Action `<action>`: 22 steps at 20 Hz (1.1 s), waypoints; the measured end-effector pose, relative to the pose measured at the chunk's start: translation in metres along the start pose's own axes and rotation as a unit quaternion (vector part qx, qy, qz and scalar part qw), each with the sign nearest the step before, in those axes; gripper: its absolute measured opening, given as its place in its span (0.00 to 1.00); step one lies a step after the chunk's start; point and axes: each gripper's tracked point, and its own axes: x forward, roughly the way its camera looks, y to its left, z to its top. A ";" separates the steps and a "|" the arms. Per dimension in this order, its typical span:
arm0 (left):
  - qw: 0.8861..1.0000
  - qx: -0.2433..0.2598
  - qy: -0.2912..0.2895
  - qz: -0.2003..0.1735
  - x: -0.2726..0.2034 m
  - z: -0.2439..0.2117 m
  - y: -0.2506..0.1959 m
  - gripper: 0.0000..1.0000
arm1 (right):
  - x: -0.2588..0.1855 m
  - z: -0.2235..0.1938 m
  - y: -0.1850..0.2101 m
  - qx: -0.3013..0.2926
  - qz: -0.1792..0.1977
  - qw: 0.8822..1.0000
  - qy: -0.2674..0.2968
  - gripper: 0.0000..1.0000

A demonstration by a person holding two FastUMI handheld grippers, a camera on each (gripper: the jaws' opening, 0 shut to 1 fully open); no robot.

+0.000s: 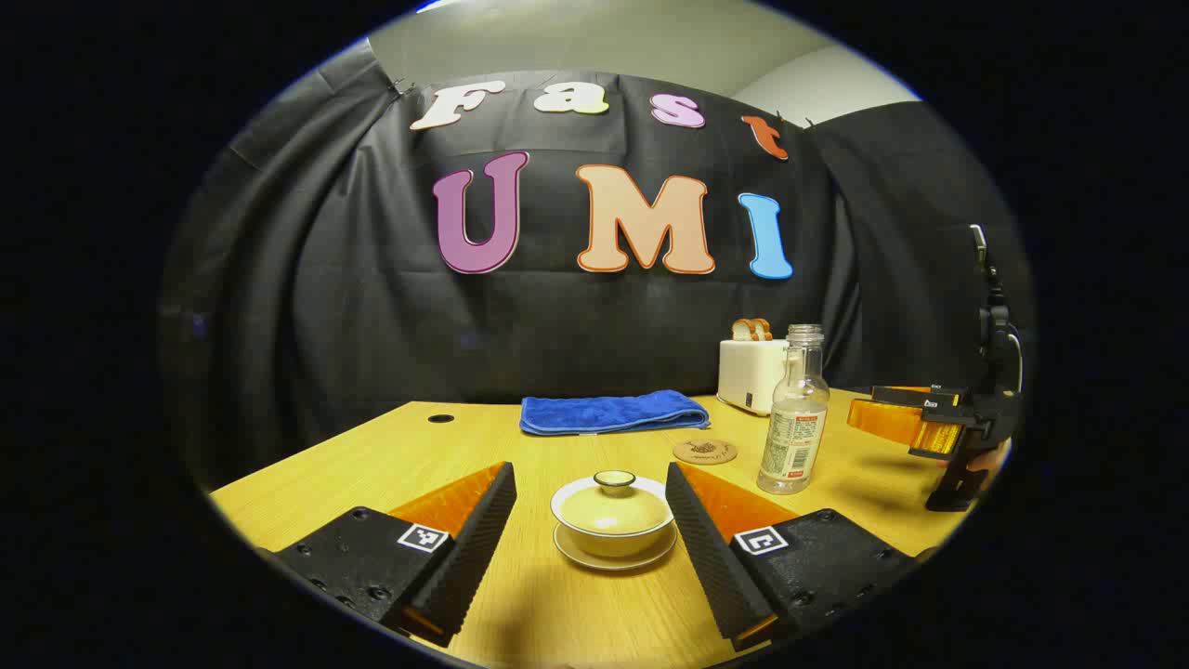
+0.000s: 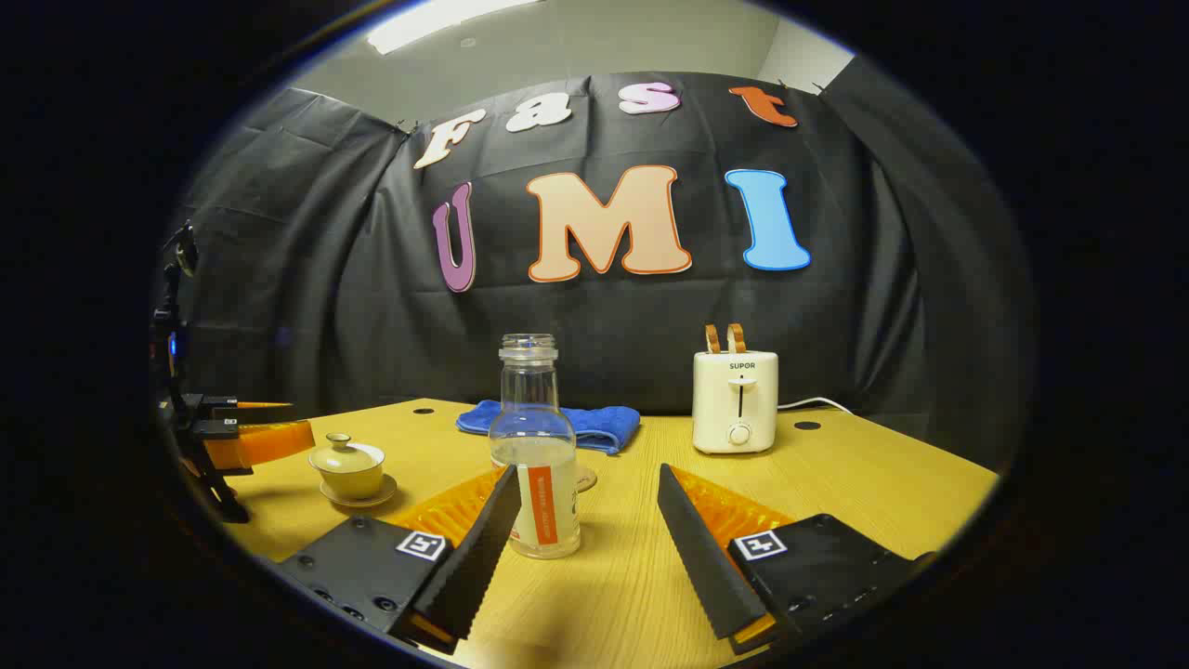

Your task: Open the teacup lid with one hand, grasp the water bottle and pour water into the teacup with the other hand; after pouring, place the water bottle on the coaster and then close the teacup lid.

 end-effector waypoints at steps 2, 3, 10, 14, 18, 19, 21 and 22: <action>1.000 0.000 0.000 0.004 0.000 0.000 0.001 0.95 | 0.000 0.001 0.000 0.000 0.000 1.000 0.000 0.95; 1.000 0.001 0.000 0.003 -0.001 0.000 0.001 0.96 | 0.000 0.001 0.000 0.000 0.000 1.000 0.000 0.95; 1.000 0.000 -0.002 0.007 -0.001 0.000 -0.001 0.95 | 0.000 0.000 -0.001 0.000 -0.003 1.000 -0.001 0.93; 1.000 0.001 -0.002 0.008 0.001 -0.001 0.000 0.95 | 0.000 0.000 -0.001 0.000 -0.003 1.000 -0.002 0.93; 1.000 0.000 -0.002 0.007 0.000 -0.001 0.000 0.95 | 0.000 -0.001 0.000 0.000 0.000 1.000 -0.002 0.93; 1.000 0.000 -0.003 0.004 0.001 0.000 -0.002 0.95 | -0.001 0.000 0.000 0.000 0.001 1.000 -0.002 0.93; 1.000 0.000 -0.003 0.003 0.001 -0.001 -0.002 0.95 | -0.001 0.000 0.000 0.000 0.003 1.000 -0.002 0.93; 1.000 0.000 -0.002 0.004 0.002 -0.002 -0.002 0.95 | -0.001 0.000 0.000 0.000 0.004 1.000 -0.002 0.93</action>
